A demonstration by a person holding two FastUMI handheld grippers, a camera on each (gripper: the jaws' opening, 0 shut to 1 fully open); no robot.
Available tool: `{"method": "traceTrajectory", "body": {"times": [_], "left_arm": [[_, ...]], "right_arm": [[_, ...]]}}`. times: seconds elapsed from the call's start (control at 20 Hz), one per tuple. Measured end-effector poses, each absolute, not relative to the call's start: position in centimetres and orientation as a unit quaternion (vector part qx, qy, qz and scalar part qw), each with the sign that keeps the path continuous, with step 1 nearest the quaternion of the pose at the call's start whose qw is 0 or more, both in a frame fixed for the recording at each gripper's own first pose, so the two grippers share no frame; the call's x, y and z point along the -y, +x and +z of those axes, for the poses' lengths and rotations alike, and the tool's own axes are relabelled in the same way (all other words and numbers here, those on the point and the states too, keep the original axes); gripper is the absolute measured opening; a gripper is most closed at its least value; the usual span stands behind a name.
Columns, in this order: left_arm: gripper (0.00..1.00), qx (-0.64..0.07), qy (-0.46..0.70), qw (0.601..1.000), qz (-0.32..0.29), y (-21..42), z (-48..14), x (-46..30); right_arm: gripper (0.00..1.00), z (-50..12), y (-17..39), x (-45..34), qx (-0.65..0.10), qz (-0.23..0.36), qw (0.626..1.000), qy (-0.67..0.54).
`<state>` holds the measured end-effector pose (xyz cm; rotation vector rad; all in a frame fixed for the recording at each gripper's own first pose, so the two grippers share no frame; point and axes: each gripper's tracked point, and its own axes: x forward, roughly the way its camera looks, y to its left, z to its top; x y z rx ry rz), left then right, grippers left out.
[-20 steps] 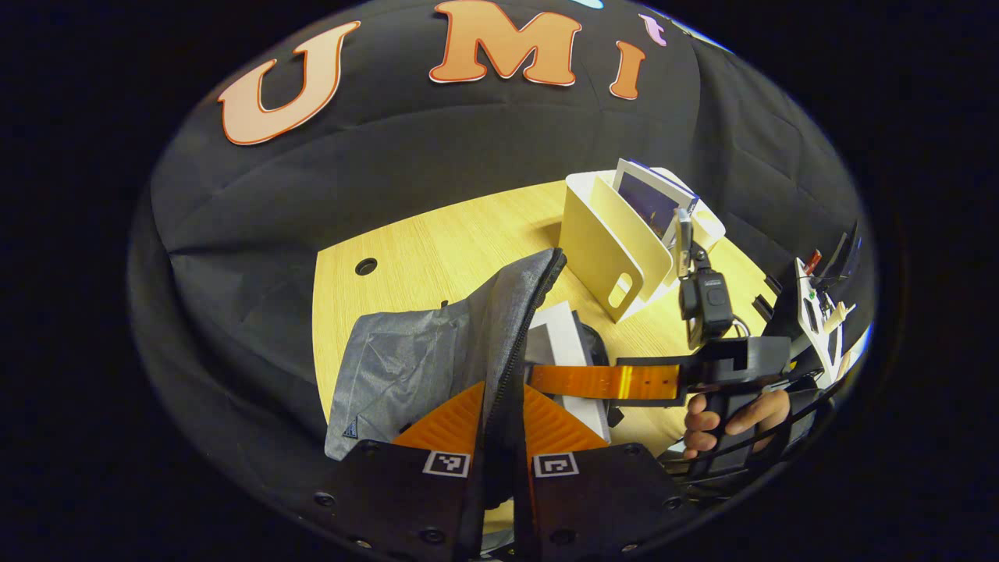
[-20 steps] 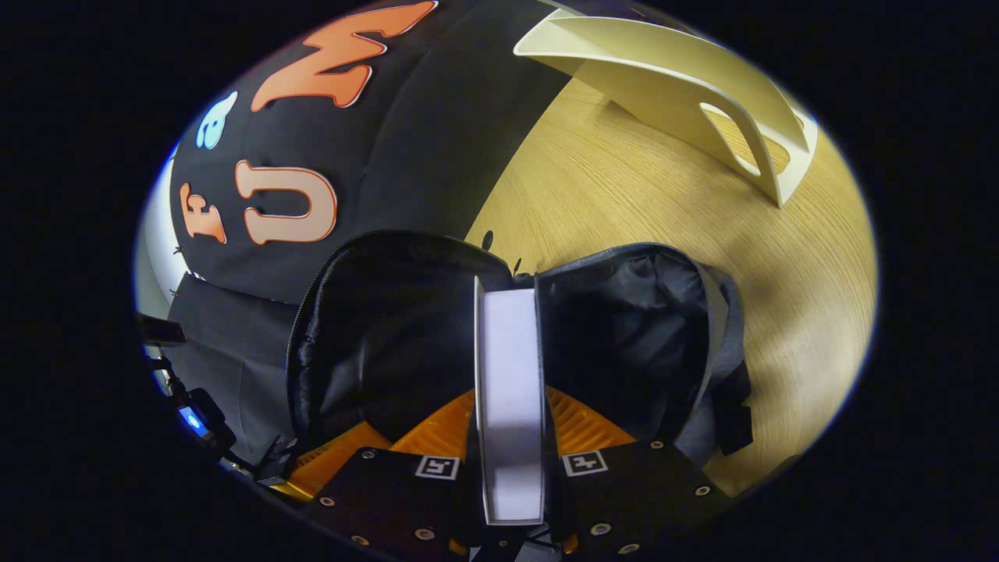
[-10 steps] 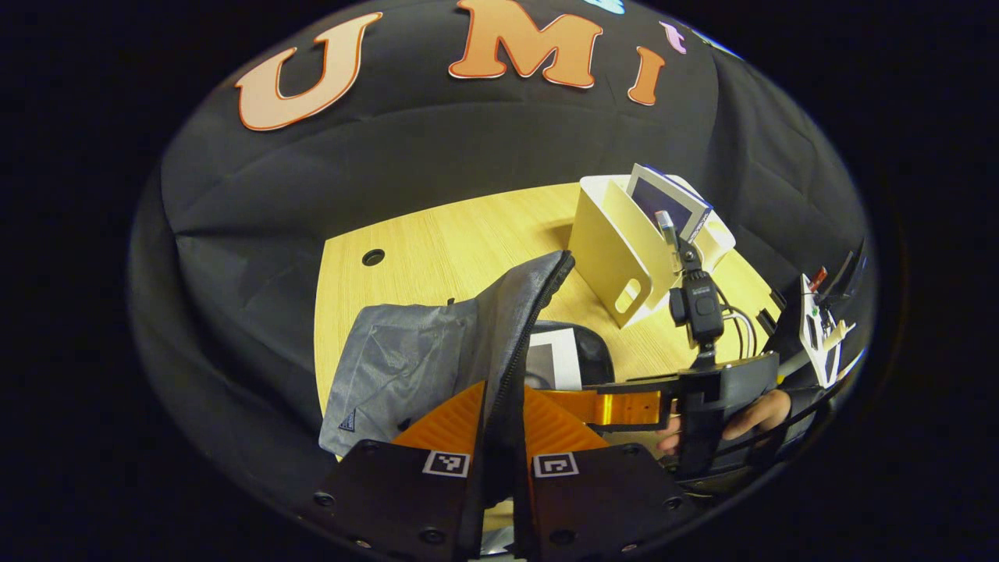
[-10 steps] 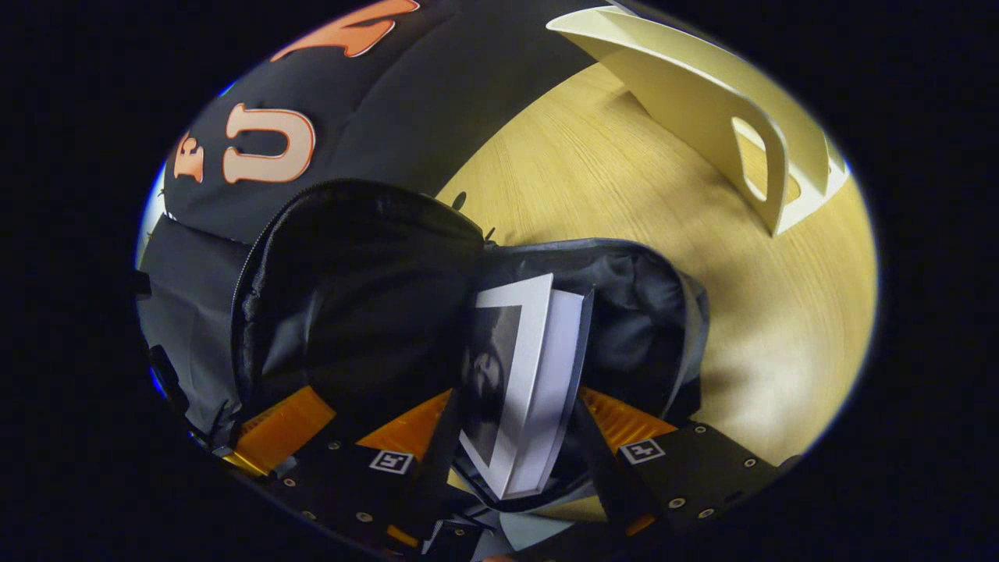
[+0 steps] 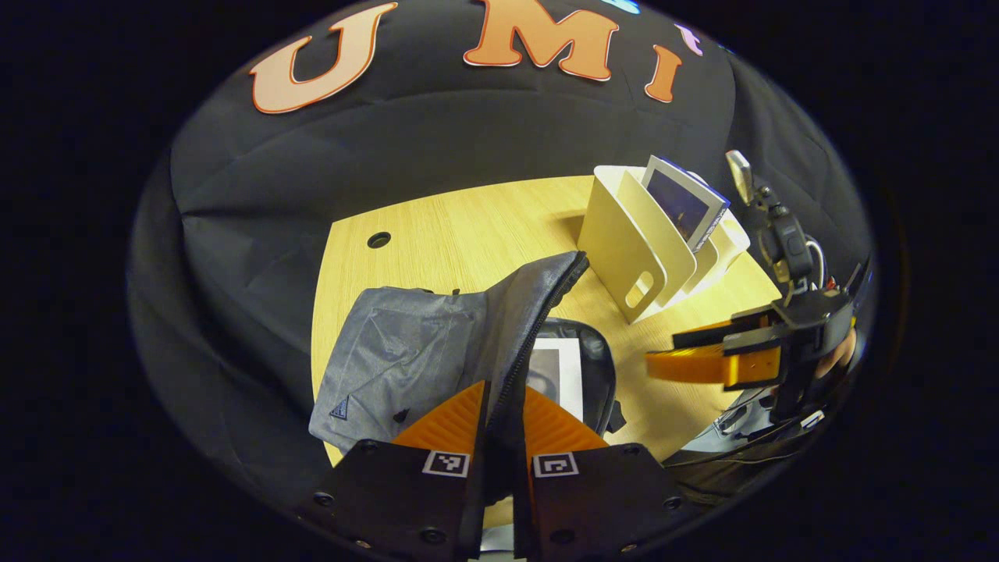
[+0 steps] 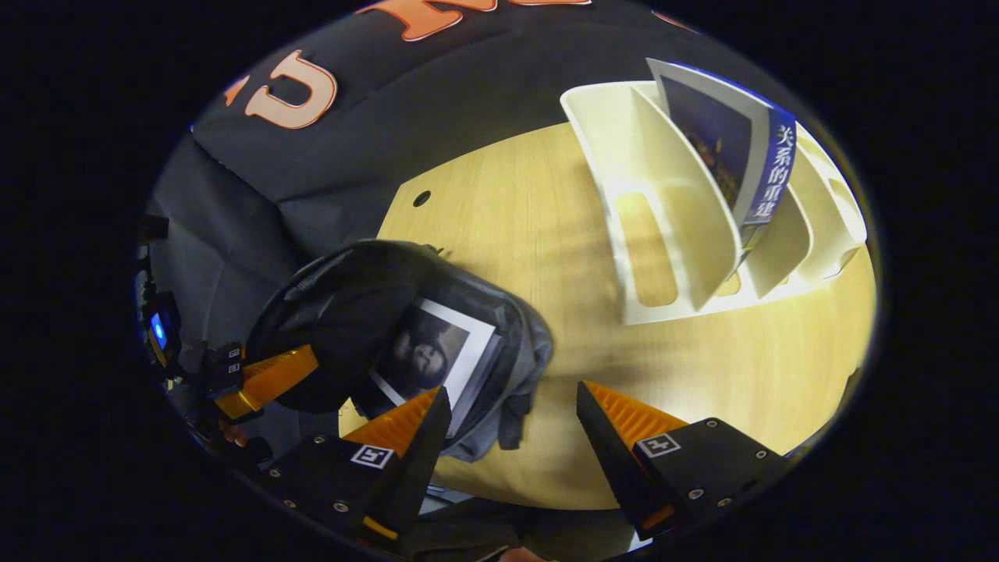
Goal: Open the schoolbag, grab two books from the bookshelf and put them into the schoolbag.
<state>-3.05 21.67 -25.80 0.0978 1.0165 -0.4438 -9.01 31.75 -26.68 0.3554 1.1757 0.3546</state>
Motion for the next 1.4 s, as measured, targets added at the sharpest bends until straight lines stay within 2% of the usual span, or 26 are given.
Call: {"method": "traceTrajectory", "body": {"times": [0.2, 0.5, 0.7, 1.0, 1.3, 1.4], "left_arm": [[0.16, -0.489, 0.046, 0.847, -0.203, -3.7, -26.9, -20.9], [0.16, -0.497, 0.037, 0.849, -0.178, -3.9, -27.6, -20.5], [0.16, -0.505, 0.036, 0.848, -0.155, -4.4, -28.0, -20.8], [0.16, -0.517, 0.027, 0.849, -0.107, -5.4, -28.6, -21.4], [0.16, -0.529, 0.017, 0.846, -0.071, -6.0, -29.0, -21.2], [0.16, -0.534, 0.018, 0.843, -0.062, -6.1, -29.1, -21.3]], "right_arm": [[0.97, -23.5, -7.2, -25.7, -0.548, 0.152, 0.812, 0.131], [0.97, -19.0, -1.2, -17.3, -0.533, 0.126, 0.835, 0.054], [0.97, -17.5, 2.8, -16.4, -0.534, 0.141, 0.833, 0.039], [0.96, -19.3, 8.3, -15.8, -0.553, 0.150, 0.820, 0.007], [0.92, -23.5, 11.4, -15.9, -0.590, 0.143, 0.795, 0.005], [0.85, -24.6, 11.9, -15.6, -0.600, 0.135, 0.789, 0.002]]}}
